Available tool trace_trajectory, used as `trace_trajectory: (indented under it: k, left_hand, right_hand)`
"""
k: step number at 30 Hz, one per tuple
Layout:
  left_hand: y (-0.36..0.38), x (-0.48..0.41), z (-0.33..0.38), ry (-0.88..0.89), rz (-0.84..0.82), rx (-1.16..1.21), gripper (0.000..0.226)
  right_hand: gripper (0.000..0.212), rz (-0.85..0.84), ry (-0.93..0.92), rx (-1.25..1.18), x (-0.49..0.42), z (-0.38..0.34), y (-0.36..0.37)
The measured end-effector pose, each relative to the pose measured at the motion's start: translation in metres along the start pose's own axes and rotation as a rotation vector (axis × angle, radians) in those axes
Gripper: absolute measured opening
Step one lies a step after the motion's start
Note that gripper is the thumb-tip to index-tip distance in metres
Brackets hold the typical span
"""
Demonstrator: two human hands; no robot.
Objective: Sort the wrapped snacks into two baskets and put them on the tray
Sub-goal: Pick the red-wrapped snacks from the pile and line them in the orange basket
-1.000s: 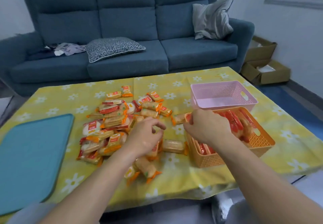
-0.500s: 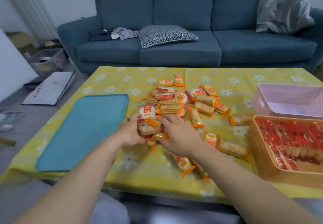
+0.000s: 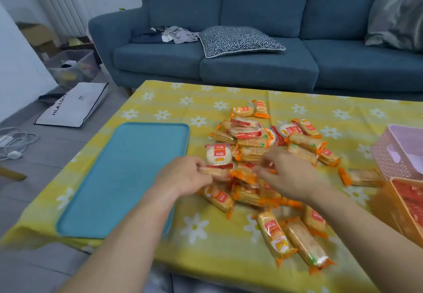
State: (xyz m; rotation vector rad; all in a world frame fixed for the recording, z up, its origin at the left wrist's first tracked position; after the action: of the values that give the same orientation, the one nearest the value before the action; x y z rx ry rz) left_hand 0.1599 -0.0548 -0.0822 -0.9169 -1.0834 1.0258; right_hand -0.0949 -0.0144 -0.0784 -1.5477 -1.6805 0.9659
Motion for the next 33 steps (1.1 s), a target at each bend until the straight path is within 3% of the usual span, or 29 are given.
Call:
trace_trajectory:
  k: [3, 6, 12, 19, 22, 25, 27, 29, 31, 33]
  left_hand:
    - [-0.012, -0.010, -0.011, -0.146, 0.043, 0.498, 0.040]
    - [-0.008, -0.026, -0.009, -0.289, -0.019, 0.915, 0.027]
    - [0.020, -0.061, 0.021, -0.313, -0.069, 0.950, 0.014]
    - [0.022, -0.072, 0.044, -0.191, -0.002, 0.735, 0.013]
    - [0.013, -0.069, 0.041, -0.214, 0.091, 0.798, 0.017]
    - [-0.001, -0.067, 0.031, -0.248, 0.227, 0.921, 0.049]
    - [-0.009, -0.061, 0.027, -0.257, 0.118, 1.205, 0.064]
    - [-0.017, -0.051, 0.027, -0.181, -0.085, 1.528, 0.064]
    - [-0.022, -0.044, 0.028, -0.031, -0.221, 1.659, 0.052]
    - [-0.024, -0.037, 0.028, 0.067, -0.244, 1.614, 0.039]
  right_hand:
    - [0.015, 0.179, 0.178, 0.034, -0.006, 0.020, -0.003]
    - [0.032, 0.108, 0.433, -0.033, -0.014, 0.031, 0.010]
    - [0.046, 0.065, 0.582, -0.317, -0.036, 0.024, 0.018]
    - [0.062, 0.187, 0.604, -0.466, -0.039, 0.028, 0.013]
    - [0.052, 0.301, 0.623, -0.697, -0.035, 0.032, 0.002]
    - [0.024, 0.483, 0.573, -0.823, -0.029, 0.032, -0.011]
    - [0.024, 0.586, 0.504, -0.888, -0.024, 0.021, -0.018]
    - [0.025, 0.560, 0.405, -0.918, -0.025, 0.005, -0.020]
    - [0.025, 0.403, 0.343, -0.948, -0.034, -0.015, -0.013]
    - [0.028, 0.220, 0.315, -1.079, -0.045, -0.036, -0.001]
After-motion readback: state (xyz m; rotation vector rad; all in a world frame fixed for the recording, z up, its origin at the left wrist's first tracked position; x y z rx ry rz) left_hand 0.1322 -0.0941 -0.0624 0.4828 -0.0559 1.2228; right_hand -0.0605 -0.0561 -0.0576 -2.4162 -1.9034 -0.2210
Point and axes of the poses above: each hand's wrist, its own x-axis away from the middle knuckle, its own y-axis out of the palm, z = x × y, the point moved 1 cm from there along -x, towards the middle knuckle, and after that the axes turned 13 degrees about -x, right-handed, at the moved point
